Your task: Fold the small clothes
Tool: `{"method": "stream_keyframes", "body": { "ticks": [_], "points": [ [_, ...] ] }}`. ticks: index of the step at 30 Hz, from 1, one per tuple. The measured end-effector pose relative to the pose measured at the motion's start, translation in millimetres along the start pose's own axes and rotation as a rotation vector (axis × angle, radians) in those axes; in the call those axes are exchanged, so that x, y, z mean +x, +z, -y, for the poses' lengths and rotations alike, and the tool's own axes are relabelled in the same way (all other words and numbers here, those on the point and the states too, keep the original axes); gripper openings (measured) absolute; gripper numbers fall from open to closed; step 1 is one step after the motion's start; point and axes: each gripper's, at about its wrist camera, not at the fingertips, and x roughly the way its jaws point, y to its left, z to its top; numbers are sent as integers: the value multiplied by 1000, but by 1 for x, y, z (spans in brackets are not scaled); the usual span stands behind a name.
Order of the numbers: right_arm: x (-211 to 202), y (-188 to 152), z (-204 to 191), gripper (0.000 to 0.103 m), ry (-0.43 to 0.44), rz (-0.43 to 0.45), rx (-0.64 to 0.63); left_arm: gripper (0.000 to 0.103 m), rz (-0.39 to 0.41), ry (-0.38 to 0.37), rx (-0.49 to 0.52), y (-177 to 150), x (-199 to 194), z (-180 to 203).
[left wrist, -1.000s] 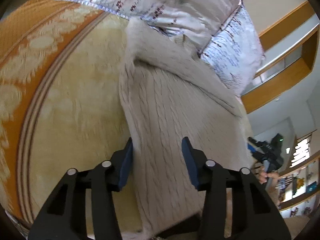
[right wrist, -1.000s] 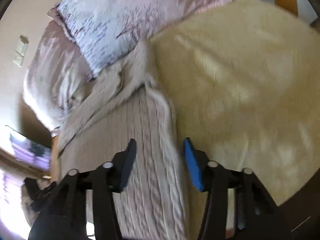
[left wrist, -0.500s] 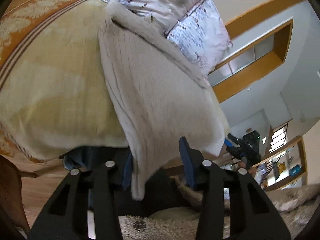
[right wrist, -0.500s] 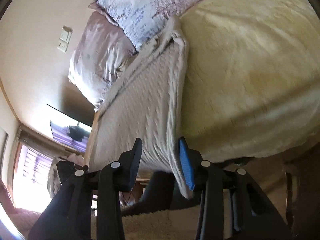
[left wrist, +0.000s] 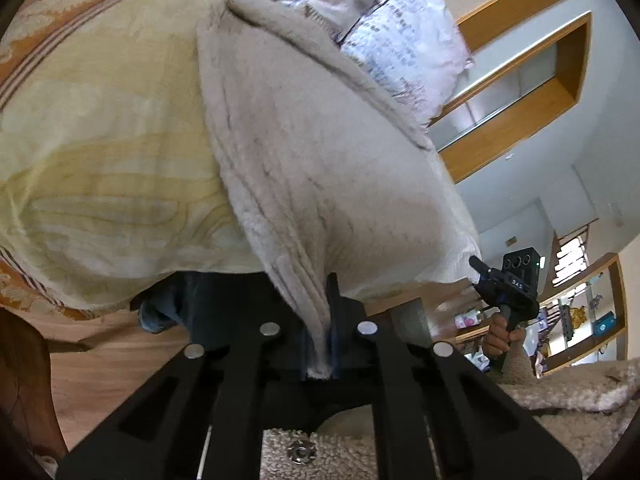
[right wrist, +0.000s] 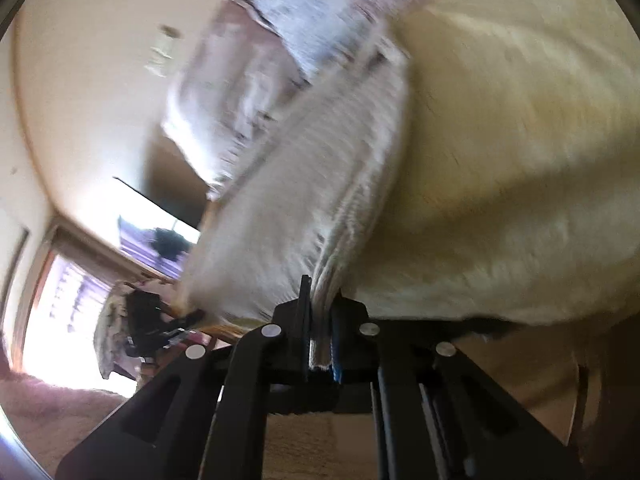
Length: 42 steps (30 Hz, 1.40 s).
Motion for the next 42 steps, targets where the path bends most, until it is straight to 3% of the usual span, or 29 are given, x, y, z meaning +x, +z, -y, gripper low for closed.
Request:
{"method": "stream_keyframes", "body": {
  "ticks": [7, 16, 23, 31, 36, 42],
  "points": [
    [-26, 31, -31, 8, 7, 194, -77, 7, 125, -52, 28, 23, -34, 9],
    [-21, 64, -67, 8, -154, 333, -233, 6, 250, 43, 51, 85, -53, 18],
    [-9, 90, -79, 8, -263, 394, -308, 6, 294, 106, 30, 139, -46, 21],
    [5, 130, -93, 8, -297, 434, -340, 6, 313, 150, 36, 196, -37, 30],
    [24, 172, -101, 8, -325, 450, -350, 6, 340, 188, 74, 240, -30, 40],
    [69, 213, -73, 8, -370, 377, -252, 6, 318, 226, 7, 284, 9, 13]
  ]
}}
